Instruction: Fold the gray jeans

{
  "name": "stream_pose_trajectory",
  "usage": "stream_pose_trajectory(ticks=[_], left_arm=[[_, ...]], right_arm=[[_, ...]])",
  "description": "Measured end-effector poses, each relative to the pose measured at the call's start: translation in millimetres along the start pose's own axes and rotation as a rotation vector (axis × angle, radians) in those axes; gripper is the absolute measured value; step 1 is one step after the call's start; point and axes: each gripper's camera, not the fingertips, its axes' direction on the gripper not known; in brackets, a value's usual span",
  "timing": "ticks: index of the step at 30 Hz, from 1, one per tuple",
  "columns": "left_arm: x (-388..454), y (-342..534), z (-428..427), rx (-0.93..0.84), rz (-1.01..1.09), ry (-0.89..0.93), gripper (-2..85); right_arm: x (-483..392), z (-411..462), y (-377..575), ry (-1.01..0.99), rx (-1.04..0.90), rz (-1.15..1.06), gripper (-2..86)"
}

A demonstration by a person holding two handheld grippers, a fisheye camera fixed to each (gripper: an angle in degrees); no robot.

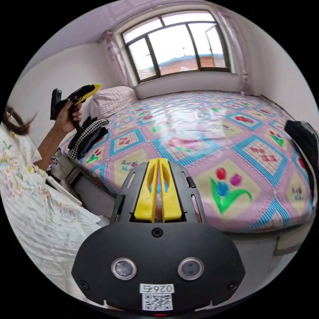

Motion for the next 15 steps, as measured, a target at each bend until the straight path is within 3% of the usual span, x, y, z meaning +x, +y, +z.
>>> stream_pose_trajectory(ticks=[6,15], left_arm=[[57,-8,68,-0.047,0.104,0.148,-1.0],[11,-9,146,-0.084,0.151,0.483,-1.0]], right_arm=[[48,-95,1,0.088,0.012,0.219,-0.9],[11,-141,-65,0.199,0.129,0.316,-0.9]])
